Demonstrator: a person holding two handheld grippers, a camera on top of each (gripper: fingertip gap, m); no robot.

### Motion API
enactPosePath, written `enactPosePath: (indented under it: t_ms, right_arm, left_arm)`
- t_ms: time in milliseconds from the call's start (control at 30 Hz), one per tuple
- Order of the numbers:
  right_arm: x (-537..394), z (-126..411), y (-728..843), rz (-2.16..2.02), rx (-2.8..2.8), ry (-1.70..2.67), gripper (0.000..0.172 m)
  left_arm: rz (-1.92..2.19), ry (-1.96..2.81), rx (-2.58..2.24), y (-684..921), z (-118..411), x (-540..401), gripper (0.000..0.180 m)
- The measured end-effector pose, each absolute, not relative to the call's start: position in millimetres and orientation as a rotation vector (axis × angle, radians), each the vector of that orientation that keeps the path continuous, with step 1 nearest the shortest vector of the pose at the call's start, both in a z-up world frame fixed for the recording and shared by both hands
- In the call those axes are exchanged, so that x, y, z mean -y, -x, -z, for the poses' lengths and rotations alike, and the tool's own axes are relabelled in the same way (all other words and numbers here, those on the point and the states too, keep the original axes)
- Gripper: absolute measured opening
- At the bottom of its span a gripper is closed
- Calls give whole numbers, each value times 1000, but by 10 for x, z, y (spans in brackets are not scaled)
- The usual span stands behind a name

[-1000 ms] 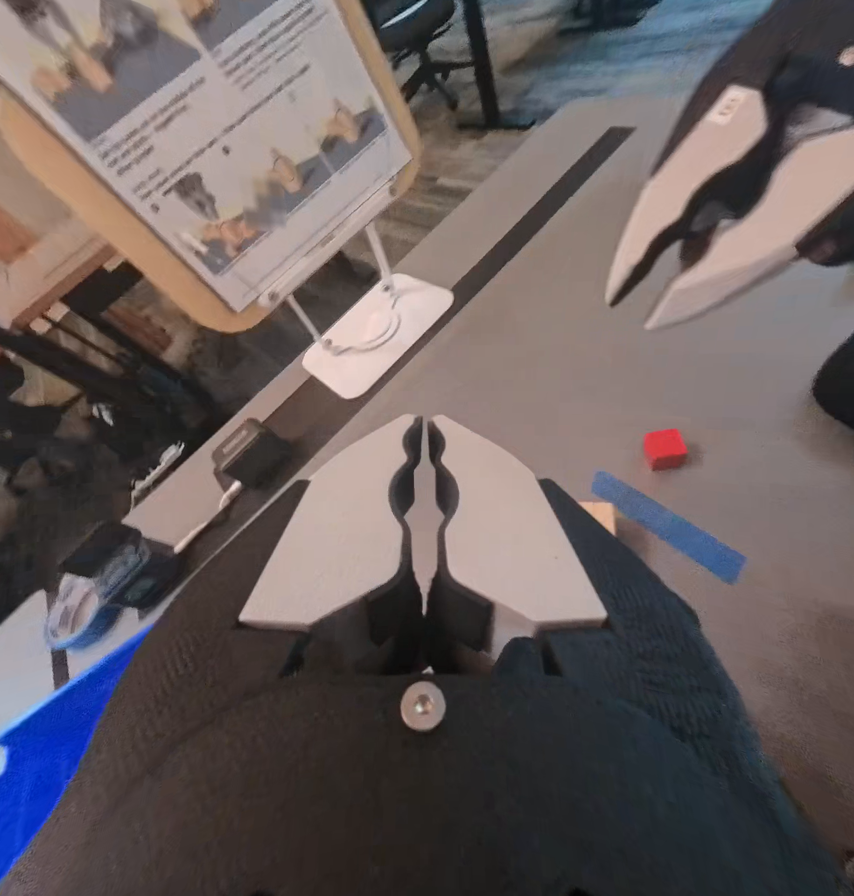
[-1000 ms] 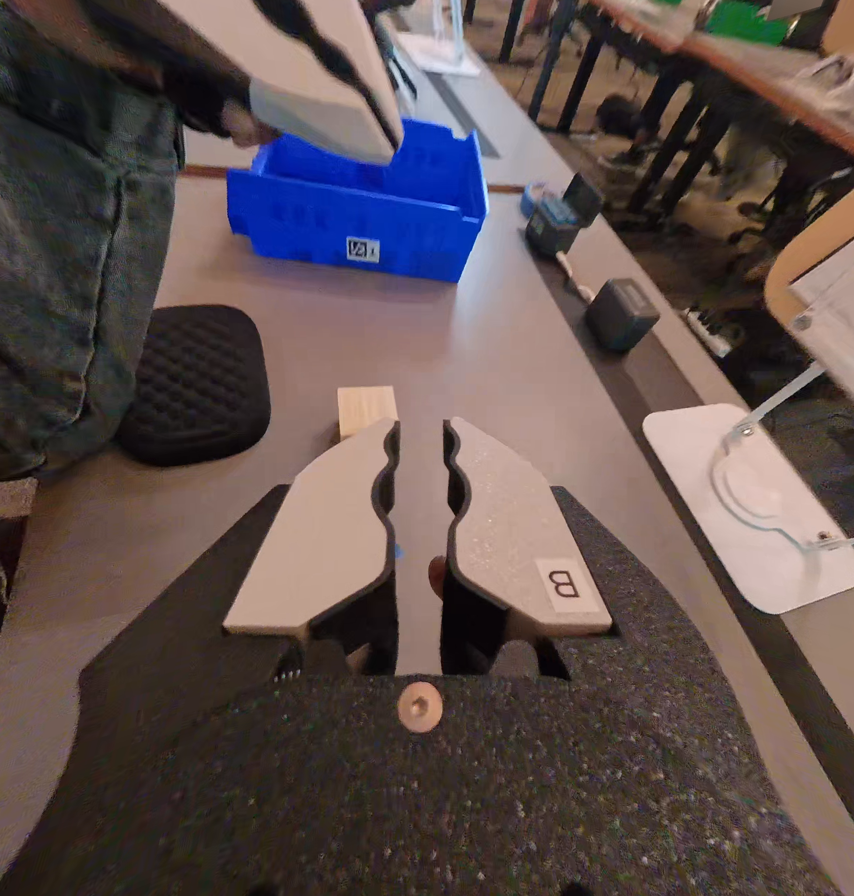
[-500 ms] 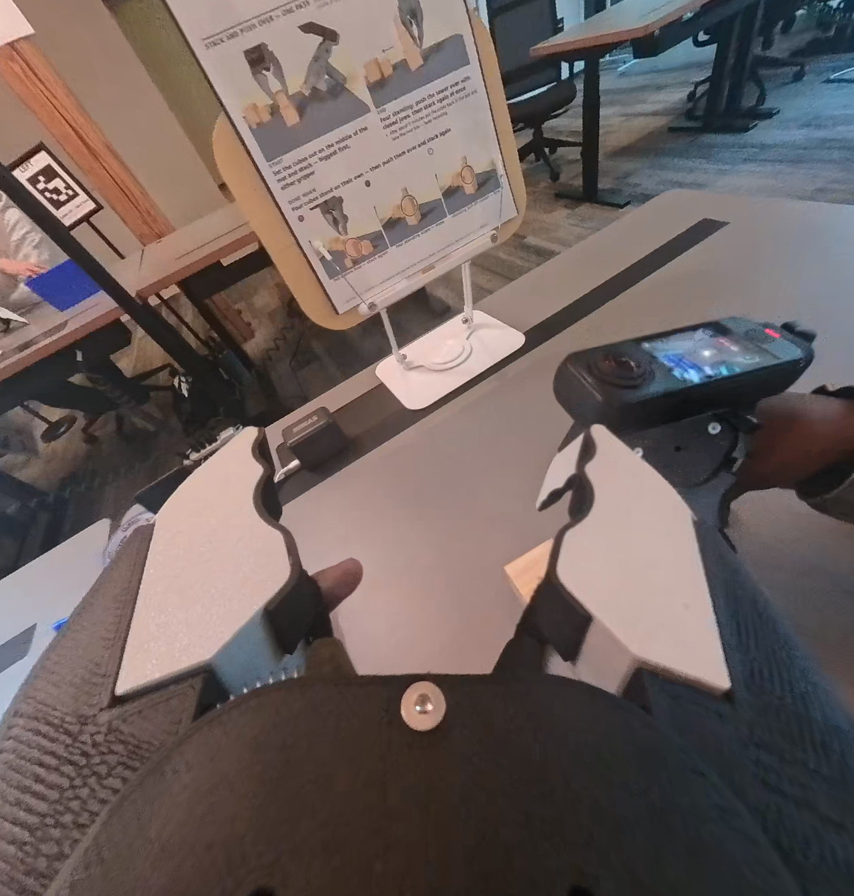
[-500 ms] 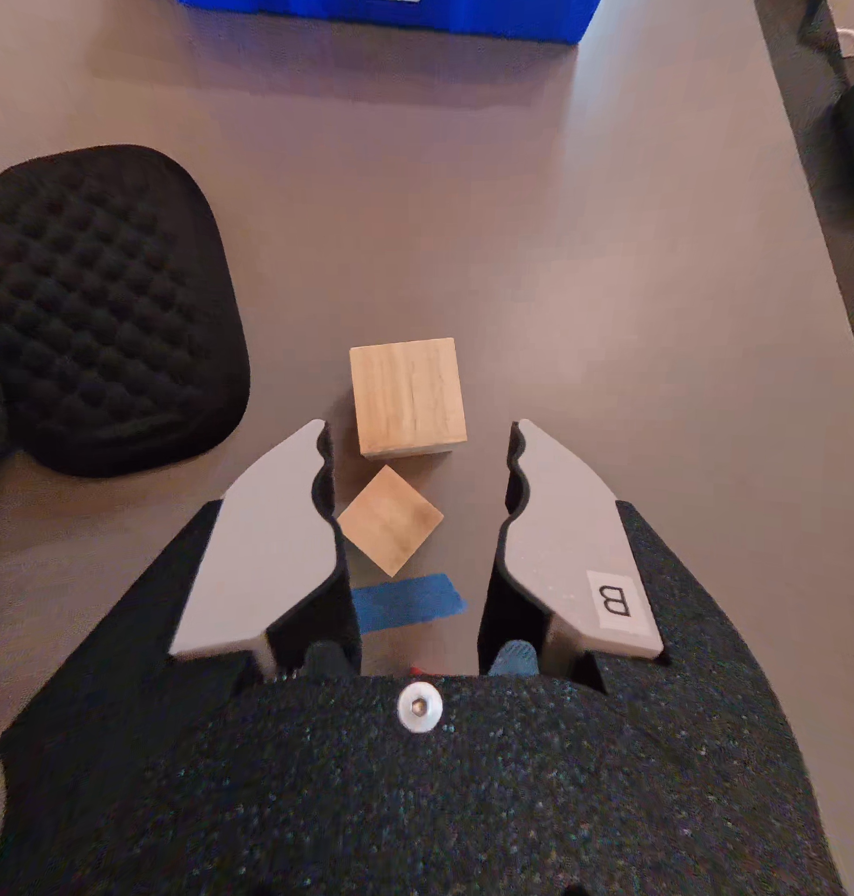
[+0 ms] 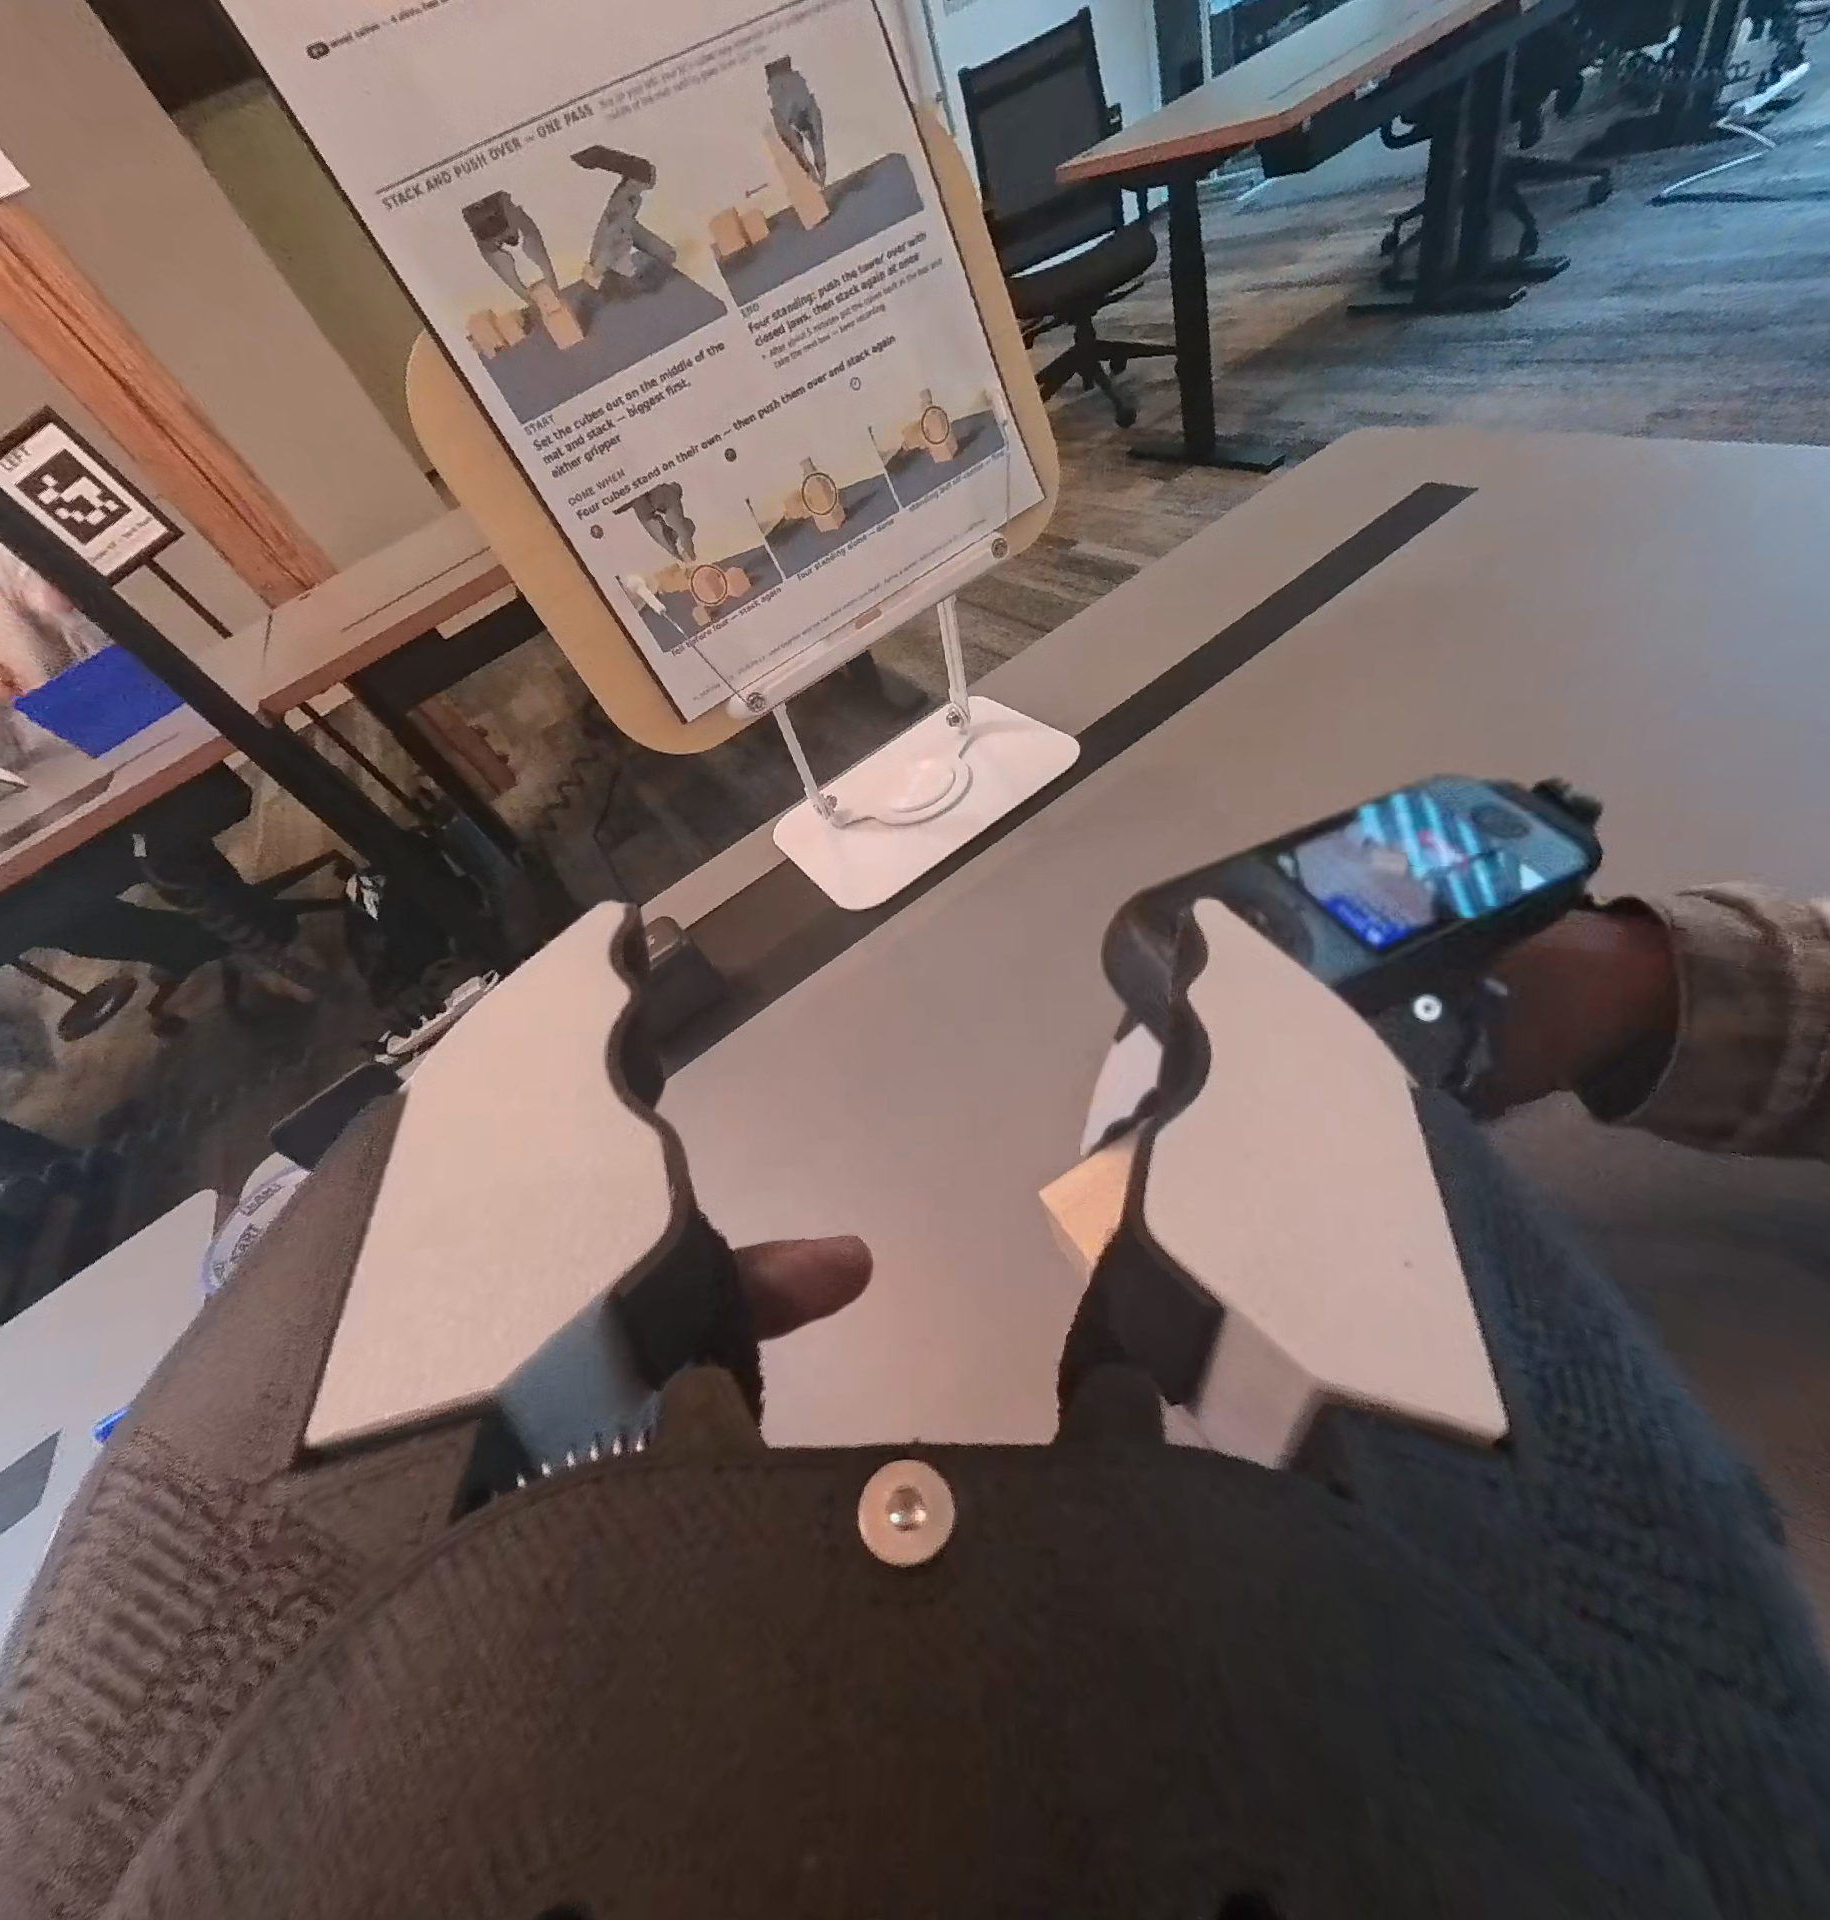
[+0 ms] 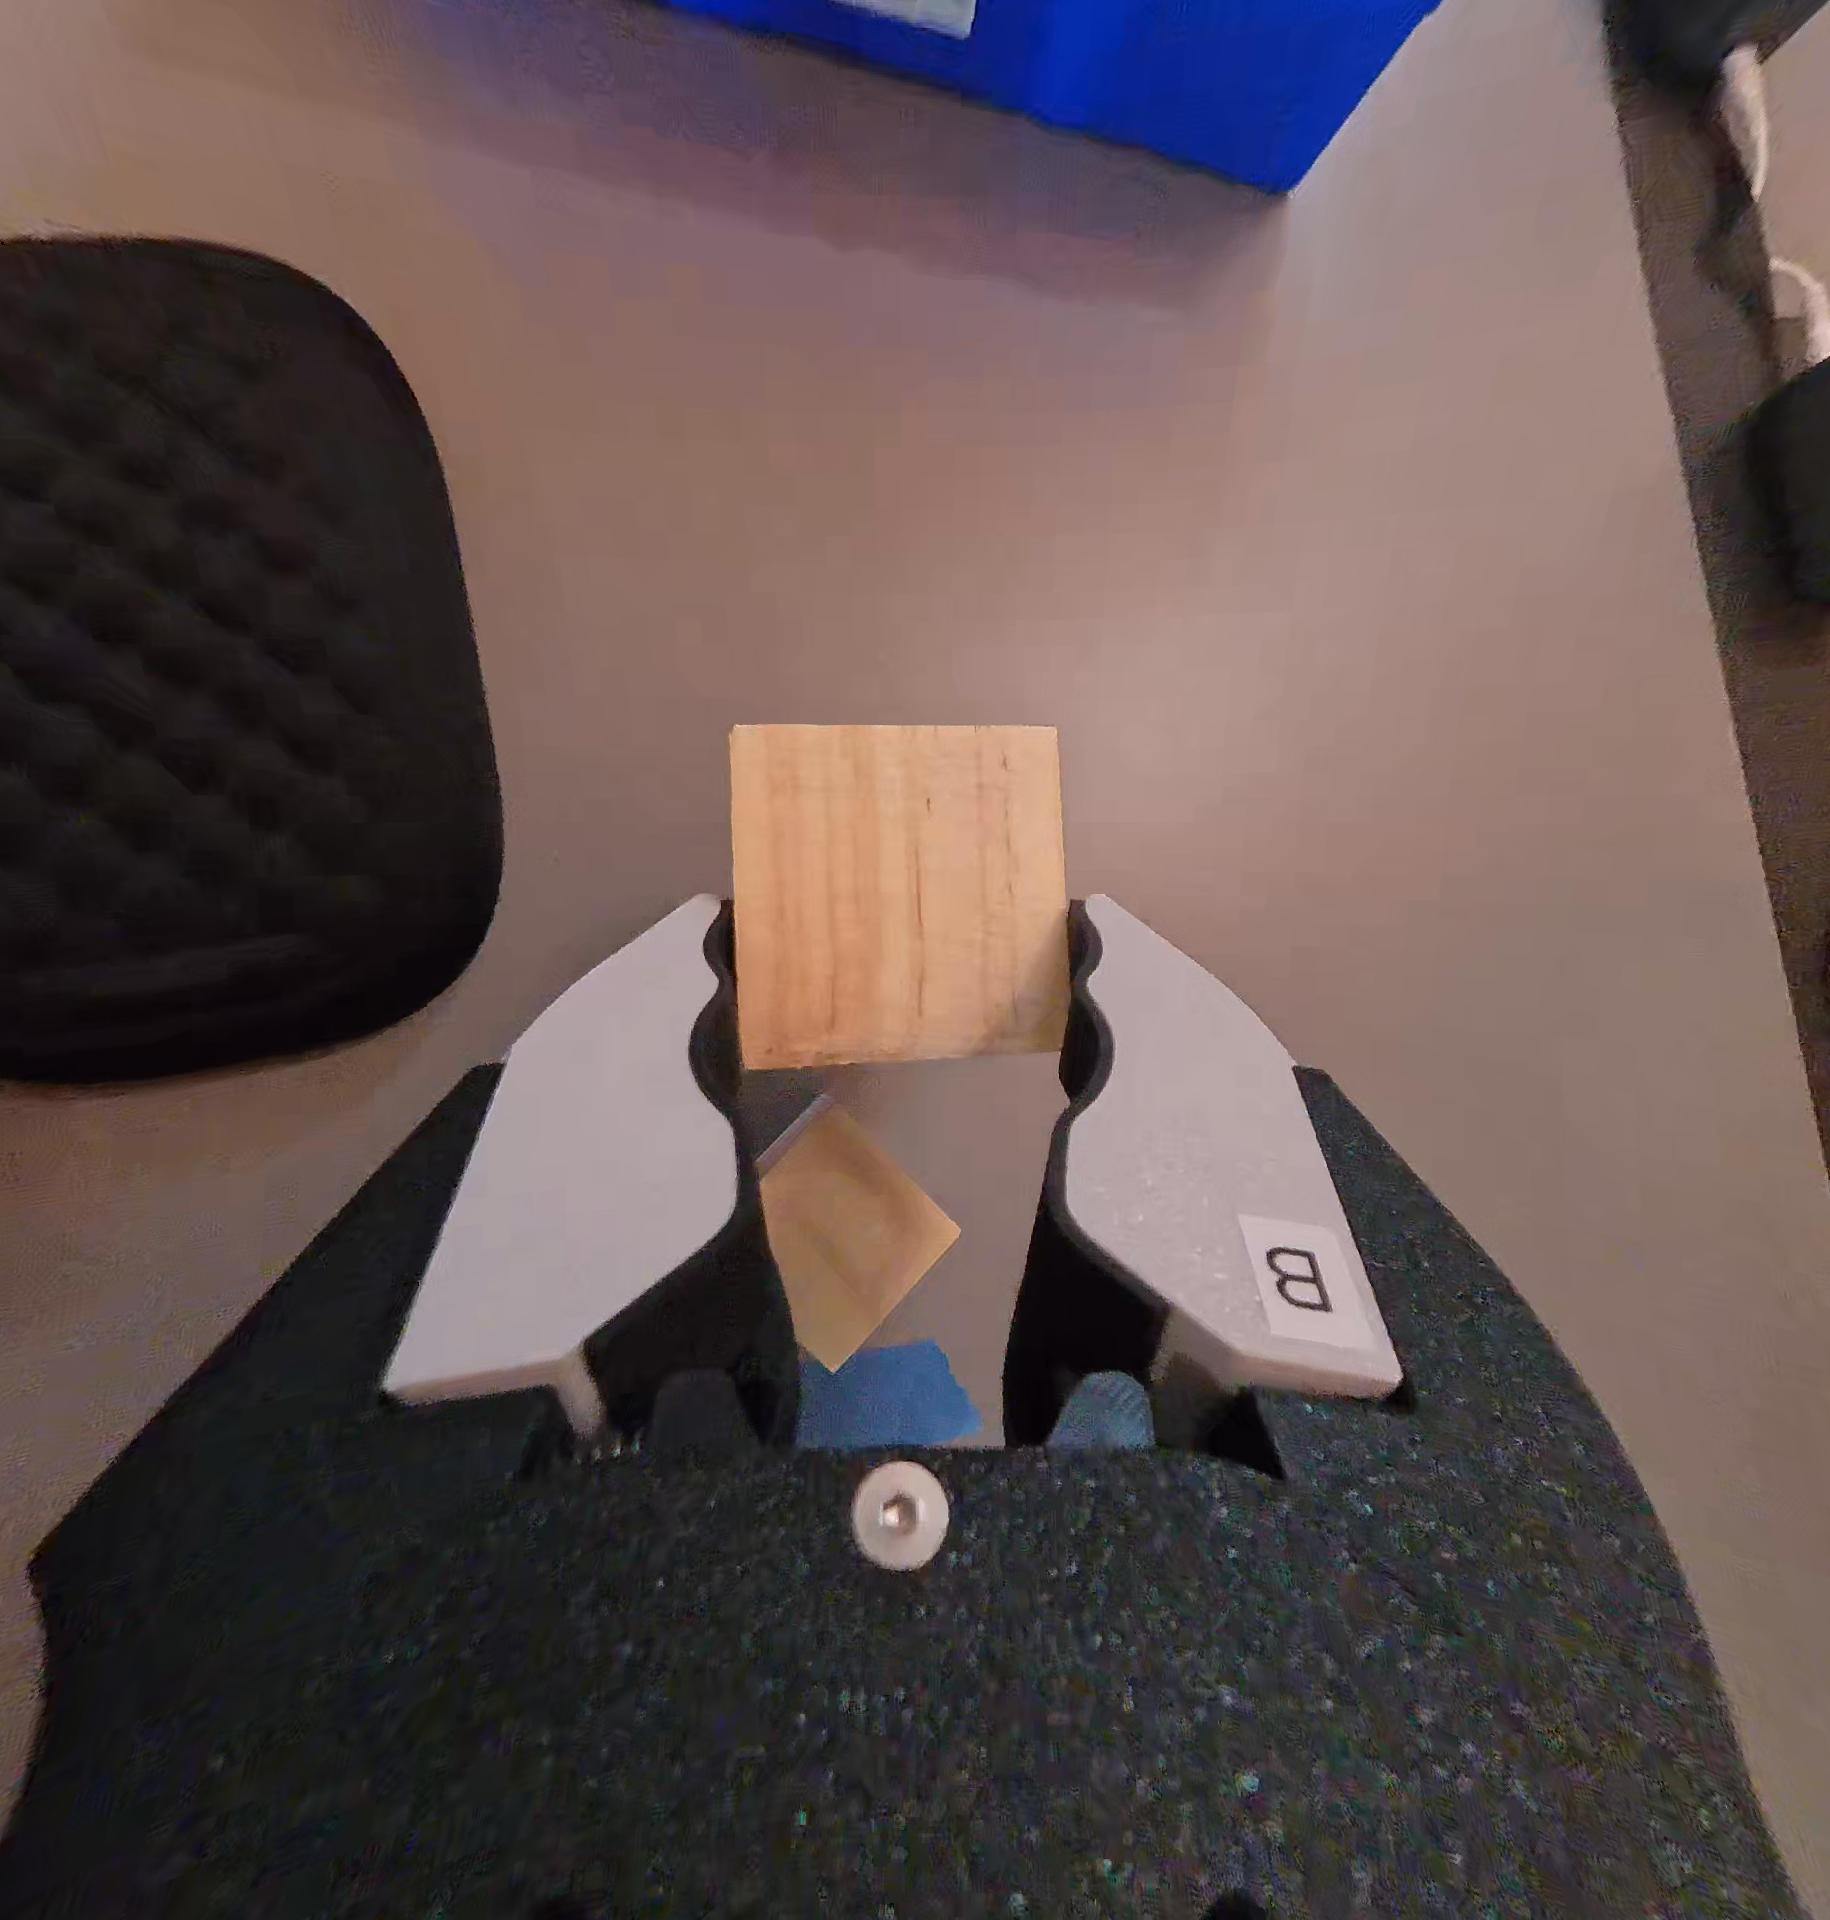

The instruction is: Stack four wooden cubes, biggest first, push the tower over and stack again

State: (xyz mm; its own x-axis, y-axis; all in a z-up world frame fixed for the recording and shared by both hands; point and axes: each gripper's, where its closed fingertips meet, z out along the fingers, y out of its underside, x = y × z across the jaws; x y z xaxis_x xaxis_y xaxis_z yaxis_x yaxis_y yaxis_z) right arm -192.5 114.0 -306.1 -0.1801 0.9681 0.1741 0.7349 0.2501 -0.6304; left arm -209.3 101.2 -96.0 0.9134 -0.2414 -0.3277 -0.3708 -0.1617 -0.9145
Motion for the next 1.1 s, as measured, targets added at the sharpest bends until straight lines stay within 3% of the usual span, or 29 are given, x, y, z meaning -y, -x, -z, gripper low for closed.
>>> enactPosePath:
  t_ms: [167, 467, 500, 600, 700, 900, 1100]
  right_arm:
    - [-1166, 2893, 1825, -624, 1960, 1542, 60]
    - [-1067, 3503, 1946, -487, 2117, 1581, 60]
    - [-1090, 3435, 1935, -499, 2094, 1584, 61]
    - [-1177, 2921, 1873, -615, 1935, 1568, 91]
    - [-1282, 2238, 1629, -713, 1747, 1488, 105]
    - [-1386, 1235, 694, -746, 1466, 1343, 95]
    - [-1606, 1005, -47, -526, 1304, 1387, 88]
  left_arm:
    - [-117, 1795, -594, 2066, 1157, -972, 92]
    - [-138, 1805, -632, 2047, 1195, -954, 88]
    - [-136, 1810, -636, 2044, 1206, -958, 88]
    - [-132, 1819, -634, 2050, 1220, -963, 88]
    - [-136, 1823, -645, 2036, 1231, -954, 88]
    - [-117, 1843, -776, 1852, 1342, -918, 86]
    - [-62, 1786, -698, 1700, 1209, -1243, 86]
